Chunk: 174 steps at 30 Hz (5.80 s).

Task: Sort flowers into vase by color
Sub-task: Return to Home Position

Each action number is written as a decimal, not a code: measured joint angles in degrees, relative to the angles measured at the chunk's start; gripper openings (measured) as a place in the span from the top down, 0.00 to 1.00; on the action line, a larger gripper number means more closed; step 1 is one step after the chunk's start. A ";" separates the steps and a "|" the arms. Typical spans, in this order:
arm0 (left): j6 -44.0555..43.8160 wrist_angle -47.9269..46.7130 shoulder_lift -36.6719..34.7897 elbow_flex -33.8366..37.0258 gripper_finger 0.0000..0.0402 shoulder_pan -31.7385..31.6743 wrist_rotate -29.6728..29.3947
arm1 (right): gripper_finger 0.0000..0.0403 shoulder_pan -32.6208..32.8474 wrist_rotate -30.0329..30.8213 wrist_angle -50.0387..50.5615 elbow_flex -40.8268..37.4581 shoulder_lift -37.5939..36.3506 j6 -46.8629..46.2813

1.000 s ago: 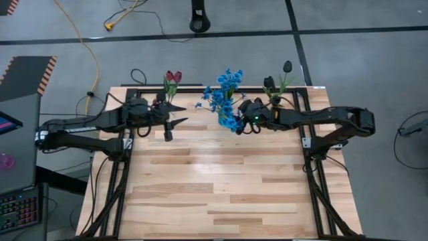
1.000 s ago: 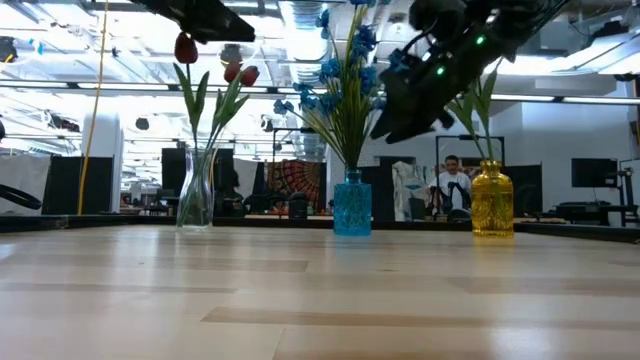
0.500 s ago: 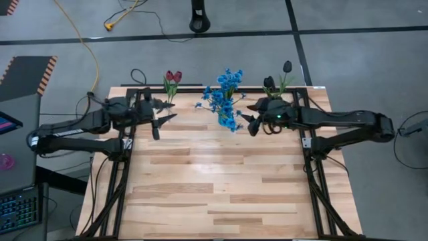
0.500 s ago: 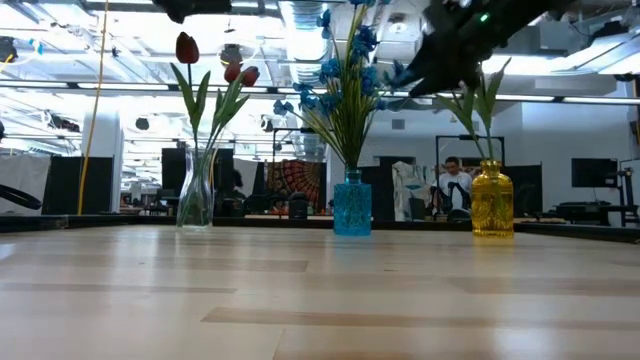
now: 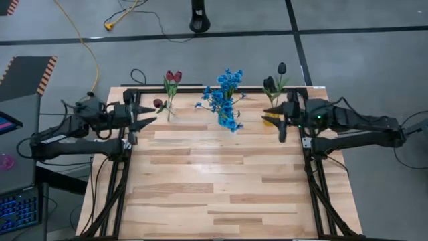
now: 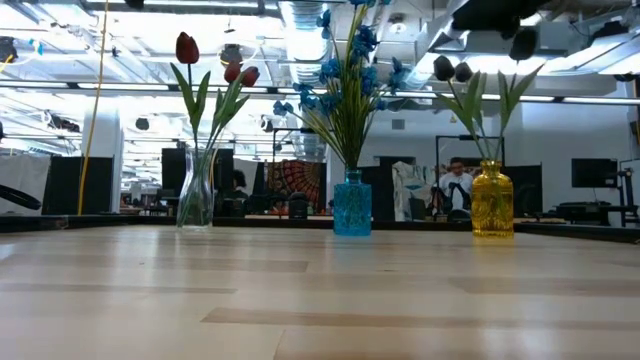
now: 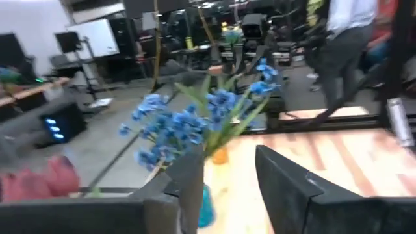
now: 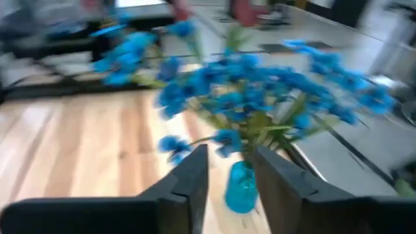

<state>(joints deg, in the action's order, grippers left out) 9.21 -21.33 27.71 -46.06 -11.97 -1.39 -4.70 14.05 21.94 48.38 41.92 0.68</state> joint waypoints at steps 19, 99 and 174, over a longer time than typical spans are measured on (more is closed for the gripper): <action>-3.63 17.52 -14.85 28.86 0.99 0.00 0.92 | 0.91 0.01 -8.36 -10.07 -22.00 -10.44 -1.82; 3.96 23.09 -27.37 45.64 1.00 -0.02 0.00 | 0.91 -0.32 -8.18 -22.43 -47.54 -41.58 -6.24; 3.58 23.09 -27.35 45.69 1.00 -0.01 -0.07 | 0.91 -0.32 -8.18 -22.43 -47.58 -41.57 -6.27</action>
<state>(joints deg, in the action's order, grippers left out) 12.80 1.77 0.35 -0.38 -11.98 -1.45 -5.02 5.87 -0.49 0.80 0.35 -5.58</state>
